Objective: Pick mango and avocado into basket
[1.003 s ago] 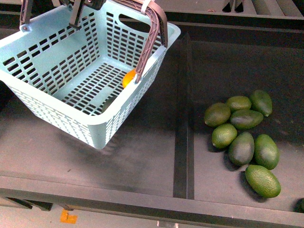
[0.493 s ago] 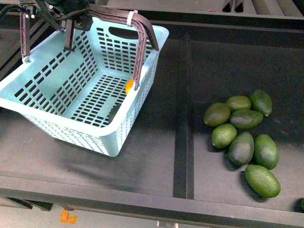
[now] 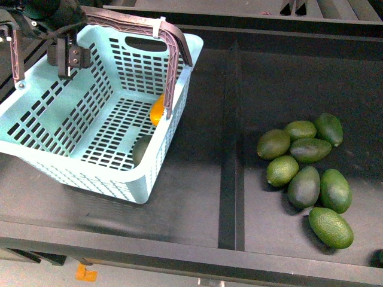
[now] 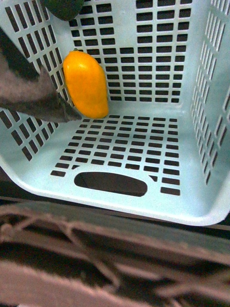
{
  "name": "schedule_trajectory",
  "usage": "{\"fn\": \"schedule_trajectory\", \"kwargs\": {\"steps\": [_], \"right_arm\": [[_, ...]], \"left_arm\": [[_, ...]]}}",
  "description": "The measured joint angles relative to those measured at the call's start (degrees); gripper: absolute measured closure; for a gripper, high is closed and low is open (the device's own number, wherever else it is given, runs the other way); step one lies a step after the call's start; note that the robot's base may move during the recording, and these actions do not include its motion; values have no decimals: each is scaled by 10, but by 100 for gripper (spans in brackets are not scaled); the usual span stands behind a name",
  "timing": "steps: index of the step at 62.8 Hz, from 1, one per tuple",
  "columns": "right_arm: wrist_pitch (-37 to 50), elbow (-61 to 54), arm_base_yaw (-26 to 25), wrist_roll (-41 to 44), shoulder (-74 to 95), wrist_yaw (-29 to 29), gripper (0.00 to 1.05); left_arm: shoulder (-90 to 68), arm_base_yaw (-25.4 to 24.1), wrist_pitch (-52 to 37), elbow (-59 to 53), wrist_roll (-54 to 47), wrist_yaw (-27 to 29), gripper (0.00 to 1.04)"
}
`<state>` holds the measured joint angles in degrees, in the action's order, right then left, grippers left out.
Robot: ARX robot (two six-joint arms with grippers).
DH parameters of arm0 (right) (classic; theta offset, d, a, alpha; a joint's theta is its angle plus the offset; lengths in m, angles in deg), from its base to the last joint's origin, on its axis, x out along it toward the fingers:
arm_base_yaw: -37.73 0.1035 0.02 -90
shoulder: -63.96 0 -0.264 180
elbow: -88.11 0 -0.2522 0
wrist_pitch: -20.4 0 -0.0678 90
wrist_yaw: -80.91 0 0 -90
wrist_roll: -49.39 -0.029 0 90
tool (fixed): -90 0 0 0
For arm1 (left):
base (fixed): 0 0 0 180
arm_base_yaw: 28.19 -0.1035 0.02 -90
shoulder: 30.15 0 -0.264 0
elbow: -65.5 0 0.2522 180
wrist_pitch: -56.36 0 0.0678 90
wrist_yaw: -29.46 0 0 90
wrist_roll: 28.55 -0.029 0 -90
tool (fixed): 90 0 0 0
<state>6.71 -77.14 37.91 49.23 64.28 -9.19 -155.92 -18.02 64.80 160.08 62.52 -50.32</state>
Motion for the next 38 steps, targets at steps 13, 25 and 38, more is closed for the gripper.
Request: {"fn": "schedule_trajectory", "kwargs": {"steps": [13,25,38], "right_arm": [[0,0,0,0,0,0,9],[0,0,0,0,0,0,9],[0,0,0,0,0,0,9]], "left_arm": [[96,-30,-19,-87,7,30,9],[213,-64,47,-185,-48,50,8],[247,-73,-243,-317,-323,-62,26]]}}
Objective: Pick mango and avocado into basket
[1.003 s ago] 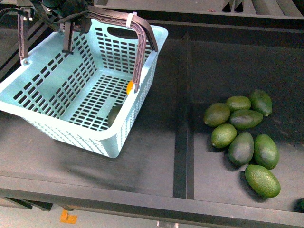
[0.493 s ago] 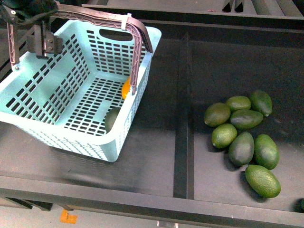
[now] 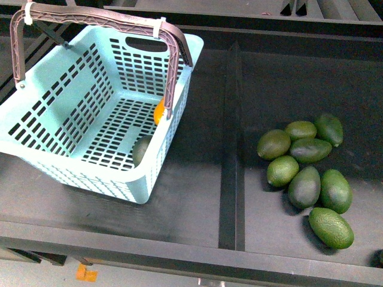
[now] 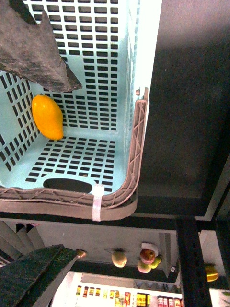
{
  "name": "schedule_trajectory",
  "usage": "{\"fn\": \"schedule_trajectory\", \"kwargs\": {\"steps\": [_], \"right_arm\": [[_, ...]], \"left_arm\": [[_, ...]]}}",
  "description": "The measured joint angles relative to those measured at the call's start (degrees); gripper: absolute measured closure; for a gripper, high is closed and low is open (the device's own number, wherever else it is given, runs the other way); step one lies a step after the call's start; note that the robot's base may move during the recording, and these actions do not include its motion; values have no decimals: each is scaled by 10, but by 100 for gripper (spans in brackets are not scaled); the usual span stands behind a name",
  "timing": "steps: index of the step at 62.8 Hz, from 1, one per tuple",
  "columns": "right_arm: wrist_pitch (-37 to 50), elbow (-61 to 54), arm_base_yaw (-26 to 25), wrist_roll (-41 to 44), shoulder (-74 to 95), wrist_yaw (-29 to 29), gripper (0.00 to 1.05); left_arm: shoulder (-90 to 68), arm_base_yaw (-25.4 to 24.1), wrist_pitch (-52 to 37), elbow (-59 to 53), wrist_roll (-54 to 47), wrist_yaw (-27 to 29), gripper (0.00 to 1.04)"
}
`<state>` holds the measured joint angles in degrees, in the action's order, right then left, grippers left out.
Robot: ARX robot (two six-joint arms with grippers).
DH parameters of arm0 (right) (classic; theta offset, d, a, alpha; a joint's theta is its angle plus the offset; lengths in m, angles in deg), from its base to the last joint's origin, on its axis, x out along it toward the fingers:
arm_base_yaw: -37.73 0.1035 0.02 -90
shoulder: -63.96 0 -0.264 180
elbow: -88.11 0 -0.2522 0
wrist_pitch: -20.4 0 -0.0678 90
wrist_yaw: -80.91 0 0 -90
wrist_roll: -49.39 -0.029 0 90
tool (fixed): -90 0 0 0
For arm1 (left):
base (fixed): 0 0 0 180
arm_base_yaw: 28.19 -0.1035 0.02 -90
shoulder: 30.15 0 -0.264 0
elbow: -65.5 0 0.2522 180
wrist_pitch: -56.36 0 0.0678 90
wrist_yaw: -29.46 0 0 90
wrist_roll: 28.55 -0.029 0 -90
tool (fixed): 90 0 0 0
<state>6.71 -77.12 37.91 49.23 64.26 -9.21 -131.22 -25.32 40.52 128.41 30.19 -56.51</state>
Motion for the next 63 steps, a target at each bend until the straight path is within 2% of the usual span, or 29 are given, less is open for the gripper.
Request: {"fn": "schedule_trajectory", "kwargs": {"steps": [4,10,16,23,34,48,63], "right_arm": [[0,0,0,0,0,0,9],[0,0,0,0,0,0,9],[0,0,0,0,0,0,9],[0,0,0,0,0,0,9],[0,0,0,0,0,0,9],[0,0,0,0,0,0,9],[0,0,0,0,0,0,9]], "left_arm": [[13,-2,-200,-100,-222,-17,40],[77,-19,-321,-178,-444,-40,60],[131,-29,-336,-233,-531,-38,79],[153,-29,-367,-298,-564,-40,102],[241,-29,-353,-372,-577,-40,103],[361,-29,-287,-431,-579,-40,103],[535,-29,-156,-473,-579,-40,103]]}}
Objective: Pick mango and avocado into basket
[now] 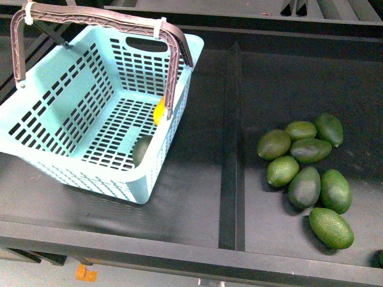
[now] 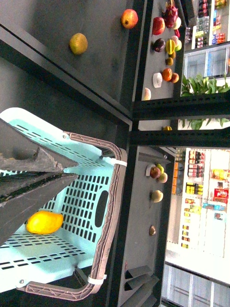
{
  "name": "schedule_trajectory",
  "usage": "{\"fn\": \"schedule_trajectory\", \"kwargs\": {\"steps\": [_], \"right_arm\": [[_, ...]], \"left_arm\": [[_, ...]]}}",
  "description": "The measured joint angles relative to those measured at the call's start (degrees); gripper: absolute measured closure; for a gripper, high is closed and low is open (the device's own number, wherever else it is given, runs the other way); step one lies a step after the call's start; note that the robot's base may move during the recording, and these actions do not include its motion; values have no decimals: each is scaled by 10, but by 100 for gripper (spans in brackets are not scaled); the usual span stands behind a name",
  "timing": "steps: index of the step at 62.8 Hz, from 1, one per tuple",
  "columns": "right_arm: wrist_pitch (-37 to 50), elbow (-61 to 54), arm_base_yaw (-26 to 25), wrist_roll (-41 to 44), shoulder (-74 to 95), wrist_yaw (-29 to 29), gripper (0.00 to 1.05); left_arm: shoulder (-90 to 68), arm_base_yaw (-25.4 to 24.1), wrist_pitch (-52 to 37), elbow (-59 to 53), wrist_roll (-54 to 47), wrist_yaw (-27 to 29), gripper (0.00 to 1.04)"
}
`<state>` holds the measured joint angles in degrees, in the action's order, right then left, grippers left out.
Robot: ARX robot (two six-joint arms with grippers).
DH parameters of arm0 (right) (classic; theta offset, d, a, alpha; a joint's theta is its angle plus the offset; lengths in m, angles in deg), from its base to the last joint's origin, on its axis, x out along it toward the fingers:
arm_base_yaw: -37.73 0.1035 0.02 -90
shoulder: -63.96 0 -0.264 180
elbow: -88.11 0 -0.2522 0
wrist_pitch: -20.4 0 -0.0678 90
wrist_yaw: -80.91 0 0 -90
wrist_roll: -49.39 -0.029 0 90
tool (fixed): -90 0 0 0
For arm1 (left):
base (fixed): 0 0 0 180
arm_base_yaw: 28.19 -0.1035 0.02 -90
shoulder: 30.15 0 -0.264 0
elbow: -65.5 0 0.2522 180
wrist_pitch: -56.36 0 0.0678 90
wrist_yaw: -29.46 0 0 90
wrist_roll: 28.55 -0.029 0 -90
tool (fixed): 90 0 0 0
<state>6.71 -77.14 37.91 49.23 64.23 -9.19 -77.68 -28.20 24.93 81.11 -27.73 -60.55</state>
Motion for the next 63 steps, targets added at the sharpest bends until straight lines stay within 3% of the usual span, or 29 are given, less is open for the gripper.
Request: {"fn": "schedule_trajectory", "kwargs": {"steps": [34,63], "right_arm": [[0,0,0,0,0,0,9],[0,0,0,0,0,0,9]], "left_arm": [[261,0,238,-10,-2,0,103],[364,0,341,-10,-2,0,103]]}}
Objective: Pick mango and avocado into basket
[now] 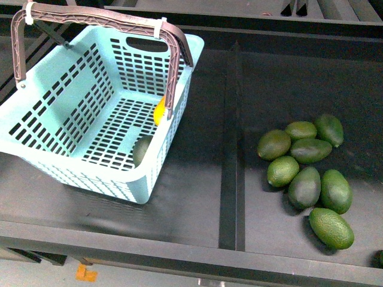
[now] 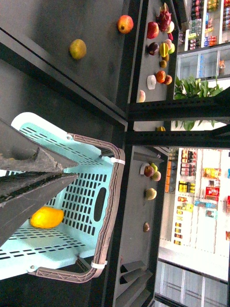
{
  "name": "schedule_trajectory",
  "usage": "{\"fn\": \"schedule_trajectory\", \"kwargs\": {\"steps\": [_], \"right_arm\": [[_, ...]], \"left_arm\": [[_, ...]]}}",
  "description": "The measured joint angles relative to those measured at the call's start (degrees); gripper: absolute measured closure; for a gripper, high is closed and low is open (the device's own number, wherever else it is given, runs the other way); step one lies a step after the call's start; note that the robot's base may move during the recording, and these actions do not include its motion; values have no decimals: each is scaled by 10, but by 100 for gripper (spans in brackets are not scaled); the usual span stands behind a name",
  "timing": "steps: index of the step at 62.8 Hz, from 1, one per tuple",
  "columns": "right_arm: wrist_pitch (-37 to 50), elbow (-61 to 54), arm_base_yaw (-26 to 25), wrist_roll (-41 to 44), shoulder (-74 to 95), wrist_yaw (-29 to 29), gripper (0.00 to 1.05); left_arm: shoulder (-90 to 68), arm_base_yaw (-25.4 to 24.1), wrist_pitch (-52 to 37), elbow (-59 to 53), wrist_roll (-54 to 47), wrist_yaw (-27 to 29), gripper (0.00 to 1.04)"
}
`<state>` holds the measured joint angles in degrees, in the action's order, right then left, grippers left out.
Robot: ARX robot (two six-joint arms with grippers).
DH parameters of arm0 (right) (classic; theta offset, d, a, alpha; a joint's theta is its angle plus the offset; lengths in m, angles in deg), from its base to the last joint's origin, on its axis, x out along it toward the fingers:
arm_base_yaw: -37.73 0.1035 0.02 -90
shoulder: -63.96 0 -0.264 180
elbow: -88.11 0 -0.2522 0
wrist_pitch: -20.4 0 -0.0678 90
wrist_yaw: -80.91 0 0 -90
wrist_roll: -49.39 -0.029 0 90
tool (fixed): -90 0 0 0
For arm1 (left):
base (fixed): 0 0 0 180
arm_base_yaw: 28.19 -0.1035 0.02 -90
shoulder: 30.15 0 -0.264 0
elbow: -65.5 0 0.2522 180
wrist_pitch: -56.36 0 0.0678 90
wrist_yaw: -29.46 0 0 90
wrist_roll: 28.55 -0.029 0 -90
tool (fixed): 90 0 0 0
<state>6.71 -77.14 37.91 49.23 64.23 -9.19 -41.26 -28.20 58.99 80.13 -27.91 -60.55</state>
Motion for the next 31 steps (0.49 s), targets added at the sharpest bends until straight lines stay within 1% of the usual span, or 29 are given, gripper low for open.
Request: {"fn": "schedule_trajectory", "kwargs": {"steps": [5,8,10,31], "right_arm": [[0,0,0,0,0,0,9],[0,0,0,0,0,0,9],[0,0,0,0,0,0,9],[0,0,0,0,0,0,9]], "left_arm": [[16,0,16,0,0,0,103],[63,0,82,0,0,0,103],[89,0,103,0,0,0,103],[108,0,111,0,0,0,103]]}}
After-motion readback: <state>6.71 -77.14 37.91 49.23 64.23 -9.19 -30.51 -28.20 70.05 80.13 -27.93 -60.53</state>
